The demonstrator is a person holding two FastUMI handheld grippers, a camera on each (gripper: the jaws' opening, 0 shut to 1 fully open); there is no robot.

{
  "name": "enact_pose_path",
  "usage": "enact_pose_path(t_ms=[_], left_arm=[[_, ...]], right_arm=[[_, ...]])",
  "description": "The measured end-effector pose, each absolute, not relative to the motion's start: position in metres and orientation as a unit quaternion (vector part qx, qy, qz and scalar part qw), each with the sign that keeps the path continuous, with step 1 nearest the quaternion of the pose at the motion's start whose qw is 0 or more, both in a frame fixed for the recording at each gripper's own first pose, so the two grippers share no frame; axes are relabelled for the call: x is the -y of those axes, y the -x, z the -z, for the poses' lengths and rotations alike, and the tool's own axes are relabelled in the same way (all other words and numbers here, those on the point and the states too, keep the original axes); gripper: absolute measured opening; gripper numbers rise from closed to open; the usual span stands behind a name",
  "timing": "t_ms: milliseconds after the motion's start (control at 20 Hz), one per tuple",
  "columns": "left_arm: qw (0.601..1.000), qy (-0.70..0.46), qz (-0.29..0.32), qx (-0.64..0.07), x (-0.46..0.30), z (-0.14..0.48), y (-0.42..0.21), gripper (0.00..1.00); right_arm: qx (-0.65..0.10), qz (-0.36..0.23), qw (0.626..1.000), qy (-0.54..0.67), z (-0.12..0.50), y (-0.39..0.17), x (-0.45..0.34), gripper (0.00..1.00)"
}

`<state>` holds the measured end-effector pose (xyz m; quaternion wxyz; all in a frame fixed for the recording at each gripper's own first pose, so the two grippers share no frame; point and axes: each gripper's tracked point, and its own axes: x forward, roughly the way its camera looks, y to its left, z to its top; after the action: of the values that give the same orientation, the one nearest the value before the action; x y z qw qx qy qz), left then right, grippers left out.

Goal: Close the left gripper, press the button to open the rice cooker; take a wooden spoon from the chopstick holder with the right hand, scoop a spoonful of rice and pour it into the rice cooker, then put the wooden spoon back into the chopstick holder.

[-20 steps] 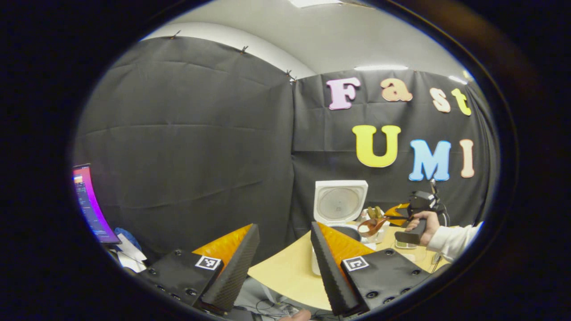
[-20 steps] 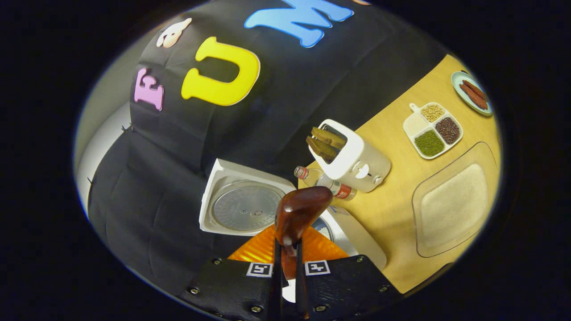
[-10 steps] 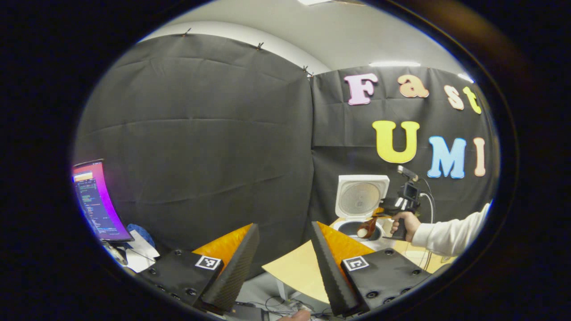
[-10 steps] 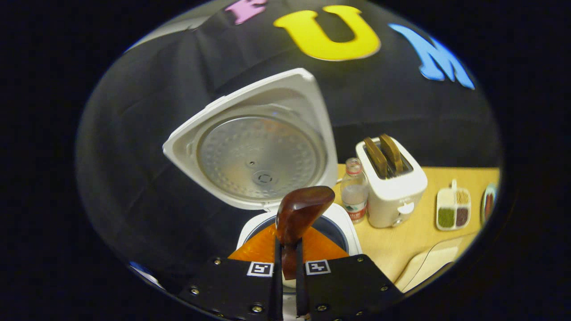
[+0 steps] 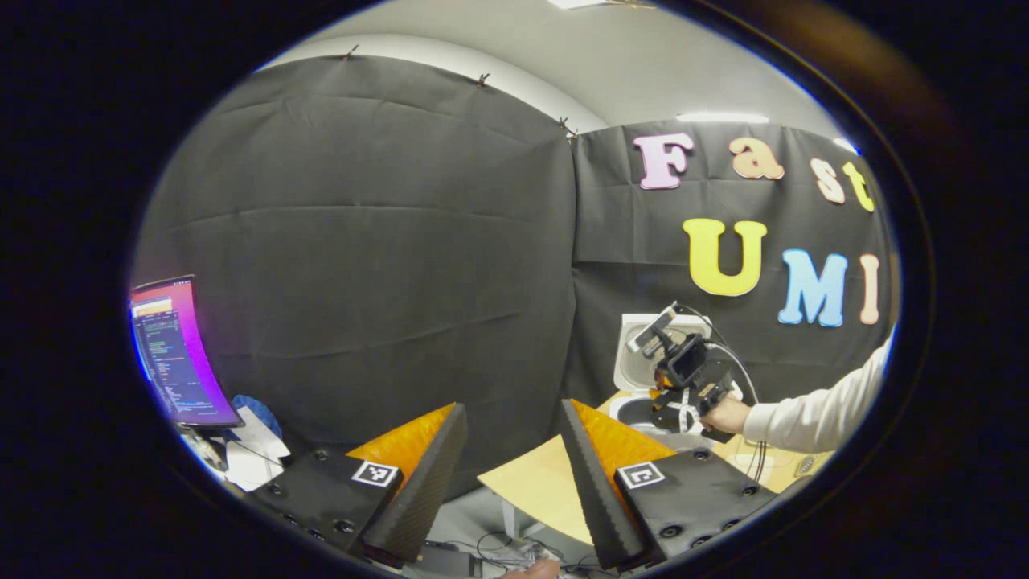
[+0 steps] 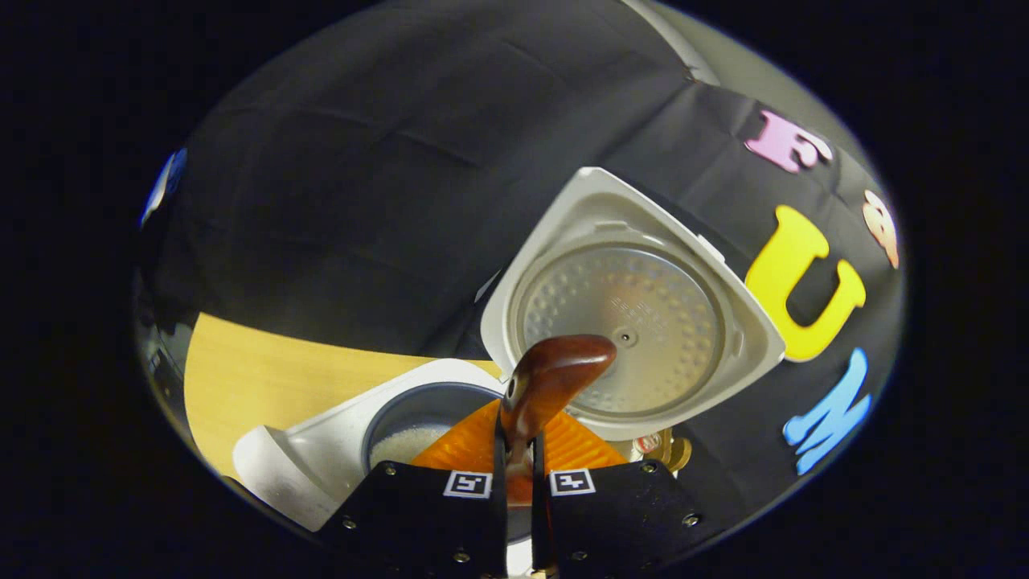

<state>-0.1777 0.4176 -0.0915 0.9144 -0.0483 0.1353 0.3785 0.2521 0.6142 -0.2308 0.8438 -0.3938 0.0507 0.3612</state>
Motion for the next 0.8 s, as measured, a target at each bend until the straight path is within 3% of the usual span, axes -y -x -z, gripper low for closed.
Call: enact_pose_path(t_ms=[100,300,400,600,800], left_arm=[[0.914,0.047,-0.38,-0.133,-0.418,0.091,0.183,0.89],[0.917,0.049,-0.375,-0.124,-0.414,0.086,0.186,0.84],[0.921,0.053,-0.366,-0.12,-0.411,0.085,0.187,0.89],[0.932,0.054,-0.342,-0.107,-0.401,0.078,0.188,0.78],[0.946,0.058,-0.305,-0.092,-0.382,0.073,0.184,0.78]], right_arm=[[-0.053,-0.364,0.839,0.402,0.237,-0.248,-0.611,0.12],[-0.106,-0.353,0.874,0.317,0.226,-0.245,-0.589,0.12],[-0.128,-0.35,0.885,0.278,0.213,-0.244,-0.573,0.12],[-0.184,-0.334,0.912,0.152,0.185,-0.232,-0.528,0.12],[-0.236,-0.286,0.928,0.019,0.166,-0.227,-0.461,0.12]])
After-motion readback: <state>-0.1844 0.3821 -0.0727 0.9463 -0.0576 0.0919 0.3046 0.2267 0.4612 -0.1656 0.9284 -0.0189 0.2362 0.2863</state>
